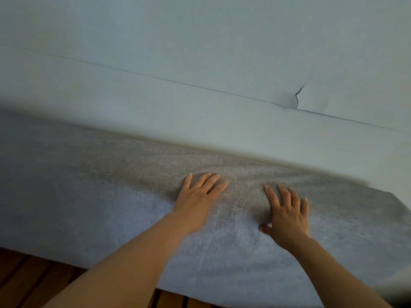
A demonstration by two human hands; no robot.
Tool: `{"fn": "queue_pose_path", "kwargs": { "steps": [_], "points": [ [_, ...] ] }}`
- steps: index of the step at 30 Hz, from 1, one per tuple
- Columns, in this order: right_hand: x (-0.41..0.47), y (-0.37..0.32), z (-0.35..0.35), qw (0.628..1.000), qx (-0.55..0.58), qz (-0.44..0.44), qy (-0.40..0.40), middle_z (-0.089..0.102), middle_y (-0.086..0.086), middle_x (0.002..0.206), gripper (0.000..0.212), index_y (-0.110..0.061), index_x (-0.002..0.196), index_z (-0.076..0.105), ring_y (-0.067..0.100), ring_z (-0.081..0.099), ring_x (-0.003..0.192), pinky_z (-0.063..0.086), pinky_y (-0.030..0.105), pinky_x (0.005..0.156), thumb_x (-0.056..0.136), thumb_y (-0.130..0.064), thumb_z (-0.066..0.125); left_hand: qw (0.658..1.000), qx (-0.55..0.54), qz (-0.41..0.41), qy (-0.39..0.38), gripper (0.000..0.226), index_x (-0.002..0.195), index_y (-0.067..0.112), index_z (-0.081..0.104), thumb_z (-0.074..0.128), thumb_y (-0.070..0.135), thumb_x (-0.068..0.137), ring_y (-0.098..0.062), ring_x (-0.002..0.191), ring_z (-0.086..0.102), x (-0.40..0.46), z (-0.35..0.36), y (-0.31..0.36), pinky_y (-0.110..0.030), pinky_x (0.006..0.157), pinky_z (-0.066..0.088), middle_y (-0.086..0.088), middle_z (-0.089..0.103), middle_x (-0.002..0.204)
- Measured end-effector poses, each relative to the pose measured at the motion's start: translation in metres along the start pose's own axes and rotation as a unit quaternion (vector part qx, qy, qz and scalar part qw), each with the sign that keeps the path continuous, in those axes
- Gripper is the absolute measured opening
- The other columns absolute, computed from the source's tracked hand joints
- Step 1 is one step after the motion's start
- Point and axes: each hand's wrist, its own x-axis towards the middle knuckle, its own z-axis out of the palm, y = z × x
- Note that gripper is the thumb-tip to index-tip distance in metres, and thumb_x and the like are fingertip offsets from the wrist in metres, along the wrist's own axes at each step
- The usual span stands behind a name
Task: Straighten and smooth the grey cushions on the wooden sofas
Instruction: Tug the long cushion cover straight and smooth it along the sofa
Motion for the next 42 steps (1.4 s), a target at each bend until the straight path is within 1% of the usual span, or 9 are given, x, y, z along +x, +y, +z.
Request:
{"fn": "queue_pose_path", "kwargs": {
  "steps": [11,14,16,20,24,27,31,37,42],
  "points": [
    [-0.009,-0.104,-0.027,0.993,0.071,-0.096,0.025,-0.001,0.01,0.157,0.092,-0.018,0.151,-0.005,0.033,-0.003,0.144,0.001,0.055,0.114,0.089,-0.057,0.05,0.991,0.07,-0.103,-0.037,0.094,0.152,0.026,0.004,0.067,0.04,0.084,-0.018,0.145,0.006,-0.056,-0.032,-0.094,-0.053,0.115,0.011,0.006,0.003,0.159],
    [-0.005,-0.139,-0.032,0.986,0.067,-0.139,0.065,0.017,0.011,0.153,0.088,-0.015,0.15,0.011,0.034,0.014,0.141,0.013,0.05,0.114,0.086,-0.05,0.06,0.994,0.088,-0.059,0.016,0.098,0.142,0.015,0.039,0.087,0.041,0.06,-0.024,0.131,0.041,-0.067,-0.034,-0.121,-0.048,0.104,0.037,-0.003,0.04,0.145],
    [-0.001,-0.157,-0.034,0.978,0.08,-0.162,0.103,0.049,0.014,0.132,0.082,-0.007,0.134,0.047,0.034,0.047,0.123,0.039,0.045,0.101,0.069,-0.046,0.08,0.994,0.08,-0.035,0.067,0.095,0.116,0.009,0.063,0.096,0.04,0.033,-0.026,0.1,0.063,-0.07,-0.031,-0.141,-0.038,0.079,0.053,-0.006,0.062,0.116],
    [0.006,-0.18,-0.035,0.969,0.088,-0.16,0.166,0.062,0.006,0.083,0.062,-0.011,0.082,0.064,0.025,0.062,0.075,0.054,0.033,0.063,0.035,-0.039,0.095,0.997,-0.02,-0.028,0.065,0.064,0.095,0.01,0.064,0.095,0.03,0.042,-0.025,0.082,0.061,-0.064,-0.029,-0.161,-0.03,0.063,0.048,-0.004,0.062,0.094],
    [0.001,-0.217,-0.045,0.978,0.066,-0.119,0.161,0.061,0.007,0.091,0.057,-0.01,0.091,0.064,0.025,0.058,0.083,0.051,0.034,0.069,0.051,-0.04,0.09,0.996,-0.04,0.002,0.081,0.041,0.102,0.016,0.056,0.08,0.03,0.072,-0.019,0.098,0.05,-0.054,-0.031,-0.165,-0.025,0.07,0.031,0.0,0.055,0.103],
    [-0.002,-0.259,-0.052,0.975,0.085,-0.105,0.175,0.061,0.007,0.09,0.054,-0.01,0.089,0.065,0.024,0.058,0.08,0.051,0.033,0.069,0.049,-0.034,0.091,0.995,-0.035,0.039,0.085,0.038,0.105,0.017,0.052,0.074,0.03,0.077,-0.02,0.104,0.047,-0.055,-0.033,-0.171,-0.028,0.073,0.035,0.0,0.051,0.108],
    [-0.005,-0.272,-0.05,0.978,0.105,-0.07,0.168,0.06,0.008,0.101,0.061,-0.01,0.1,0.063,0.027,0.059,0.09,0.052,0.036,0.078,0.05,-0.032,0.092,0.993,-0.027,0.07,0.089,0.063,0.116,0.015,0.054,0.084,0.034,0.064,-0.023,0.105,0.05,-0.074,-0.034,-0.2,-0.034,0.078,0.043,-0.003,0.05,0.116],
    [-0.007,-0.292,-0.054,0.971,0.076,-0.12,0.191,0.061,0.018,0.106,0.085,-0.01,0.115,0.063,0.035,0.062,0.093,0.054,0.043,0.076,0.04,-0.037,0.094,0.996,0.026,-0.027,0.087,0.08,0.1,0.01,0.062,0.096,0.036,0.033,-0.029,0.086,0.059,-0.119,-0.041,-0.28,-0.036,0.062,0.052,-0.006,0.059,0.099],
    [0.005,-0.318,-0.064,0.956,0.126,-0.166,0.206,0.057,0.008,0.076,0.048,-0.008,0.076,0.062,0.024,0.056,0.067,0.047,0.03,0.056,0.041,-0.016,0.094,0.993,-0.021,-0.047,0.109,0.05,0.086,0.01,0.064,0.094,0.014,0.046,-0.026,0.078,0.059,-0.117,-0.042,-0.285,-0.029,0.053,0.043,-0.005,0.061,0.085]
  ]
}}
